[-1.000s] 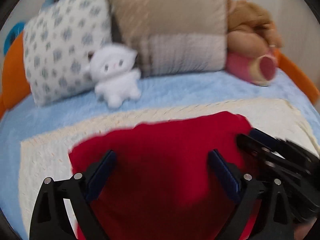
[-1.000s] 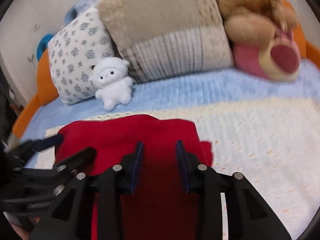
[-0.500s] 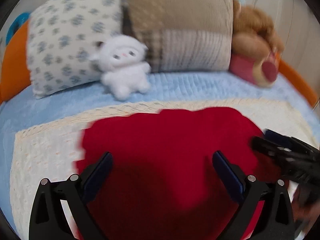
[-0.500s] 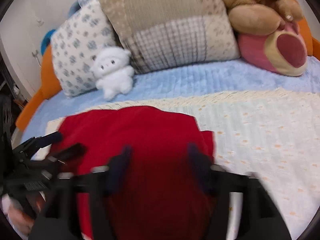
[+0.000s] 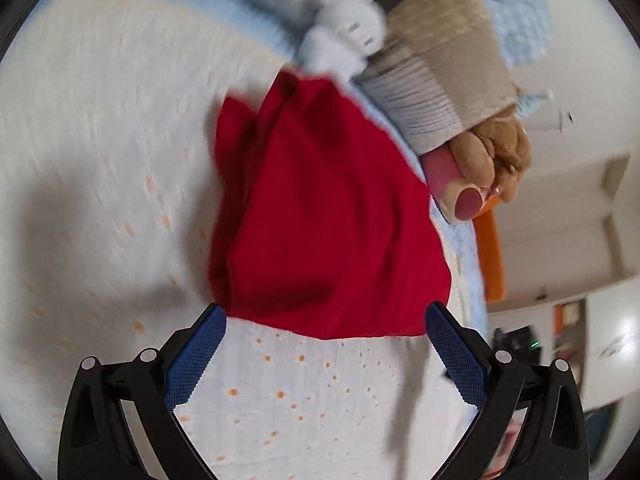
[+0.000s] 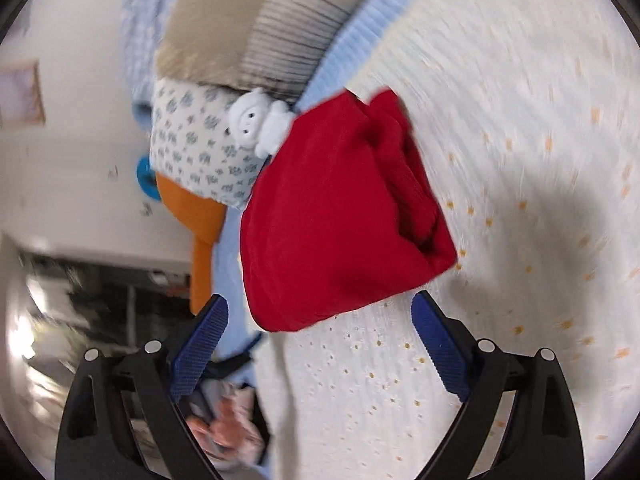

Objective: Fold large clothes
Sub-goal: 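Grasp the folded red sweater bundle with both grippers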

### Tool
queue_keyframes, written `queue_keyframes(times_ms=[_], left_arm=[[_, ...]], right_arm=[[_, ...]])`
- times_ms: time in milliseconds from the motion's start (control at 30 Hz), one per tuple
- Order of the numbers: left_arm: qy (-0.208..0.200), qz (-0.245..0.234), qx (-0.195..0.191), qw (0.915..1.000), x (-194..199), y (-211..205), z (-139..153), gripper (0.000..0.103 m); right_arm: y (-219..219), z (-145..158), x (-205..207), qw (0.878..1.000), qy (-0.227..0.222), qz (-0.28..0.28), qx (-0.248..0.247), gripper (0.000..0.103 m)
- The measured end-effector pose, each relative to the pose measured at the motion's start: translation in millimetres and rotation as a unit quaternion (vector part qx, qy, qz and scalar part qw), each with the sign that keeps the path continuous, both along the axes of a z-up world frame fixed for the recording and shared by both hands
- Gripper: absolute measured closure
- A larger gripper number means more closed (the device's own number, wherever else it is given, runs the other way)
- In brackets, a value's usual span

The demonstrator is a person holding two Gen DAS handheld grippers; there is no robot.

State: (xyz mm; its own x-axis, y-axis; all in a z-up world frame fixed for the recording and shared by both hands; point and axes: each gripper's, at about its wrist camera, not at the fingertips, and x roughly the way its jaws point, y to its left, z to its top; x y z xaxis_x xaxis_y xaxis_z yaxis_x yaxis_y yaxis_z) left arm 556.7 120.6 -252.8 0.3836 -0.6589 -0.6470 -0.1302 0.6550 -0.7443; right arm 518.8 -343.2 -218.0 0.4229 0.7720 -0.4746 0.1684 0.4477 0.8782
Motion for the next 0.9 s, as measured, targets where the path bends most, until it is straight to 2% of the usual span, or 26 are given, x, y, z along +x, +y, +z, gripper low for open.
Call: queue_keyframes(times_ms=[33,133,267,433,600,667,733,833,900], left_arm=[[0.017,0.010,-0.016,0.9997,4,-3,-15,0.002],[0.027,0.035,-0.045,0.9980,13,-2,-34,0.002],[0.023,0.048,-0.062,0.9967,22,-4,-38,0.002],[0.018,0.046,-0.074,0.9960,29,-5,-35,0.002],[0.015,-0.011,-0.048,0.9987,46,-15,-30,0.002],[0.020,-0.072,-0.010,0.9972,51,-26,-26,0.002],[0.028,-0.104,0.018,0.9940,44,-29,-25,0.002],[0.050,-0.101,0.014,0.9935,32,-22,-32,0.002],[0.062,-0.082,-0.008,0.9947,23,-17,-36,0.002]], right_arm=[[2,-8,2,1.000,0.009,-0.005,0.009,0.010],[7,-28,10,1.000,0.025,-0.014,0.012,0.010],[14,-49,19,0.999,0.045,-0.017,0.001,0.009],[23,-41,39,1.000,0.021,-0.014,-0.013,0.006],[25,-44,65,0.999,0.038,-0.019,-0.003,0.004],[24,-43,73,0.999,0.033,-0.016,0.007,0.004],[23,-41,76,1.000,0.026,-0.007,0.004,0.004],[25,-43,74,0.999,0.031,0.003,-0.012,0.004],[26,-42,72,0.999,0.040,-0.001,-0.026,0.005]])
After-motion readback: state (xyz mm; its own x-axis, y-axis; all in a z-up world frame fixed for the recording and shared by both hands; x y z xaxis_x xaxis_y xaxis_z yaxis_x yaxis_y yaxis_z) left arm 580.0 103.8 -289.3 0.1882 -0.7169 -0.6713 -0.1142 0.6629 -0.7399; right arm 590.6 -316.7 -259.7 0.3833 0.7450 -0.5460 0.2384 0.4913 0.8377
